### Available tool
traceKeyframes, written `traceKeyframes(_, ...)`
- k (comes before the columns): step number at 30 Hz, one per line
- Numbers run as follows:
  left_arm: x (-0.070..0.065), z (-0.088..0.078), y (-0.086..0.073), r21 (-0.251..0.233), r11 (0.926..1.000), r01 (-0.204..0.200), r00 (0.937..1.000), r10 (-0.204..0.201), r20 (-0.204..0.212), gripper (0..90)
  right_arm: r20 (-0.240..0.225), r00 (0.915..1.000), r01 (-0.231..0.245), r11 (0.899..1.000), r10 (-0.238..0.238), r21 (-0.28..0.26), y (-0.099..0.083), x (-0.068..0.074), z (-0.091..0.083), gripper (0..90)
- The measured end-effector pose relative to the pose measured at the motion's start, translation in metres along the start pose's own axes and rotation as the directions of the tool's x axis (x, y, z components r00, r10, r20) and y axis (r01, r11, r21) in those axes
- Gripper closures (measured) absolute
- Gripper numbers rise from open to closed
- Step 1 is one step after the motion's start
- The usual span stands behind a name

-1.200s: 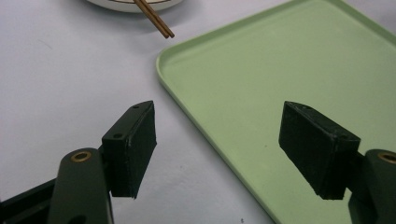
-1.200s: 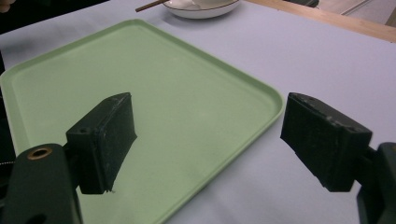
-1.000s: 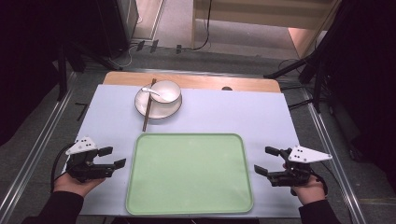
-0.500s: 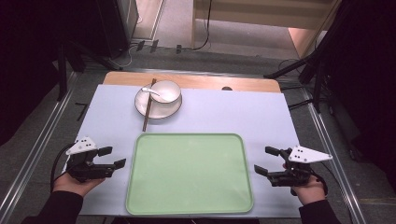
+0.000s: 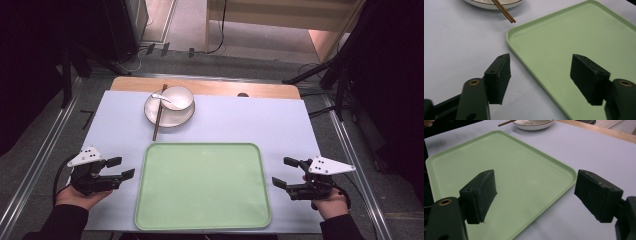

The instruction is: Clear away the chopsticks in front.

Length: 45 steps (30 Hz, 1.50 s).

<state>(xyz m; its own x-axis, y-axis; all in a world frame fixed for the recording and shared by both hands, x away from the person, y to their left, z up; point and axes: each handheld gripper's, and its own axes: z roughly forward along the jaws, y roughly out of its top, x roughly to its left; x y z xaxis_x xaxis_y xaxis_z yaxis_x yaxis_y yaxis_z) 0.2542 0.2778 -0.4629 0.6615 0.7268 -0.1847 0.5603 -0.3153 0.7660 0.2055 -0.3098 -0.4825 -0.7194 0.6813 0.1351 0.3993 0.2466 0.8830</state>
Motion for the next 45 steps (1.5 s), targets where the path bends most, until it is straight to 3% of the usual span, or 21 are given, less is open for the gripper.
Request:
traceKeyframes(11,0.004,-0.005,0.001,-0.041,0.9981,0.047,0.9988,-0.047,-0.011,40.4,0.000,1.0000,0.001,1.000,-0.001,0.001,0.000,0.000,0.000,18.0)
traceKeyframes(15,0.004,-0.004,0.002,-0.011,0.9974,0.071,0.9972,-0.071,-0.023,41.3,0.000,1.0000,0.003,1.000,-0.003,0.001,0.000,0.000,0.000,18.0)
traceKeyframes(16,0.005,-0.002,0.003,0.006,0.9965,0.084,0.9959,-0.083,-0.034,37.6,0.000,1.0000,0.005,1.000,-0.005,0.002,0.000,0.000,0.000,18.0)
traceKeyframes(22,0.007,-0.001,0.004,0.027,0.9938,0.108,0.9934,-0.107,-0.042,38.3,0.002,1.0000,0.007,1.000,-0.007,0.004,0.000,0.000,0.000,18.0)
traceKeyframes(23,0.007,0.000,0.004,0.043,0.9916,0.122,0.9911,-0.120,-0.059,38.4,0.002,1.0000,0.005,1.000,-0.005,0.005,-0.001,0.000,0.000,18.0)
traceKeyframes(30,0.008,0.005,0.010,0.063,0.9887,0.136,0.9880,-0.130,-0.083,36.4,0.004,1.0000,0.004,1.000,-0.004,0.006,-0.001,0.000,0.000,18.0)
traceKeyframes(35,0.011,0.009,0.017,0.063,0.9858,0.155,0.9870,-0.152,-0.051,34.7,0.013,0.9999,0.001,1.000,-0.001,0.007,-0.001,0.000,0.000,18.0)
traceKeyframes(39,0.017,0.016,0.026,0.079,0.9761,0.203,0.9792,-0.201,-0.025,34.7,0.013,0.9999,0.003,1.000,-0.003,0.013,-0.001,0.000,0.000,18.0)
traceKeyframes(45,0.022,0.021,0.041,0.097,0.9770,0.190,0.9811,-0.185,-0.057,33.2,0.010,0.9999,0.006,1.000,-0.006,0.012,-0.001,0.000,0.000,18.0)
